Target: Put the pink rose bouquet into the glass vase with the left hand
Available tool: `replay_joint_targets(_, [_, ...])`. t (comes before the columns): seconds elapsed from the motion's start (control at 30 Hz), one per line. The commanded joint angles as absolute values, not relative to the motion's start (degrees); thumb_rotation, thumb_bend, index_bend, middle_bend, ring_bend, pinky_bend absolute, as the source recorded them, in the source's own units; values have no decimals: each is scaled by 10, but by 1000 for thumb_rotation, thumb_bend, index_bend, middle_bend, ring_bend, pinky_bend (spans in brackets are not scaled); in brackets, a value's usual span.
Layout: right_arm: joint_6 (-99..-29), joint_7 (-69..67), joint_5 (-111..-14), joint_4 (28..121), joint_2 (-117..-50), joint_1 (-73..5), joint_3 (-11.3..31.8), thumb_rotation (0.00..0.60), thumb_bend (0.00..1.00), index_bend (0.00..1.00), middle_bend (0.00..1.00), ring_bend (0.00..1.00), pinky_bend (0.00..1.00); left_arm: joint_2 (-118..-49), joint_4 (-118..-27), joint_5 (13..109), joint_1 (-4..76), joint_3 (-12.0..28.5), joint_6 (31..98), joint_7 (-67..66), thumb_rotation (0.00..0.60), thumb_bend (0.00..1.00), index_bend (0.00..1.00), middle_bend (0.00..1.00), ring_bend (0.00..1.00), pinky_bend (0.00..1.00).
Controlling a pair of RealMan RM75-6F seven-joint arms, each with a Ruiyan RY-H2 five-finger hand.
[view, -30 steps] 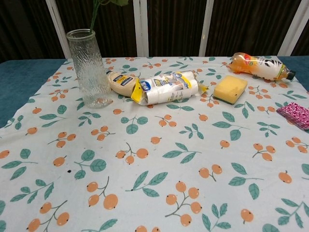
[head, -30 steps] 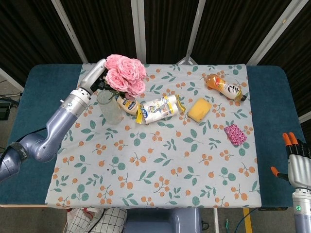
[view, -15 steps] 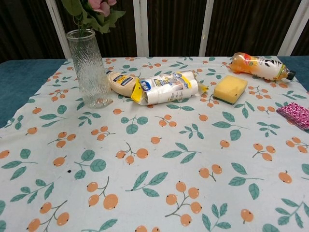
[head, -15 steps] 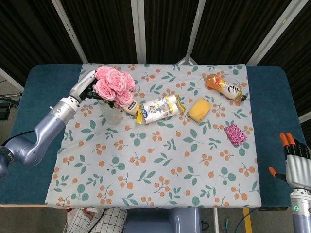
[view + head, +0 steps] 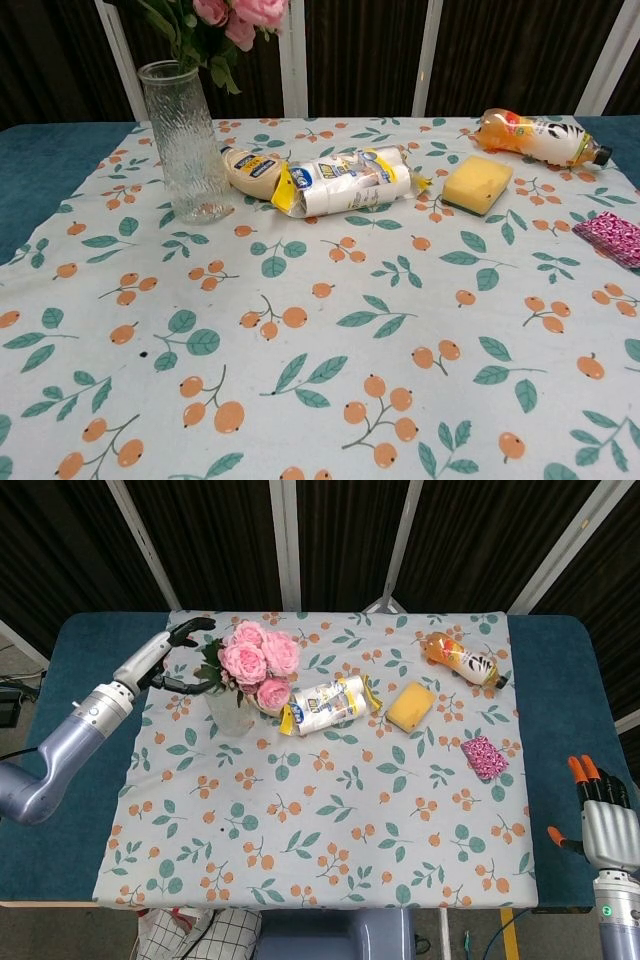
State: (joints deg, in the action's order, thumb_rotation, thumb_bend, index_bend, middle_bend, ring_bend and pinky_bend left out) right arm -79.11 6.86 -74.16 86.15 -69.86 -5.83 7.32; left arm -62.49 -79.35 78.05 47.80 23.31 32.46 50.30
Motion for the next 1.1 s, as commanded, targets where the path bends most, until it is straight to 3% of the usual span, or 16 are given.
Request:
replay_joint_targets(0.03, [-793,68,-743,862,-698,-58,73,600,214,17,0,35,76,-586,-842,733,443,225,373,443,600,262,116,83,0,146])
replay_joint_targets(0.17, [-795,63,-746,864,-696,-57,72,600,213,17,0,35,76,-553,-897,736,378,210,467,407,600,262,127,92,0,146])
replay_joint_targets(0.27, [-799,60,-751,867,-695,-56,72,600,214,17,0,35,75,-548,-929,757,307,184,579,366,600,262,134,120,0,146])
replay_joint_targets(0.53, [-819,59,-772,869,-691,-52,68,600,213,17,0,35,76,-630,-912,795,126,74,851,102,600,271,215,153,0,150])
replay_joint_targets(0.67, [-829,56,-784,869,-689,-49,66,600,213,17,0,35,76,-688,-863,794,98,57,897,2,600,280,209,154,0,145])
replay_joint_targets(1.1, [-859,36,-814,870,-671,-42,66,600,214,18,0,35,75,-733,-810,837,78,74,989,-121,600,283,204,150,0,122])
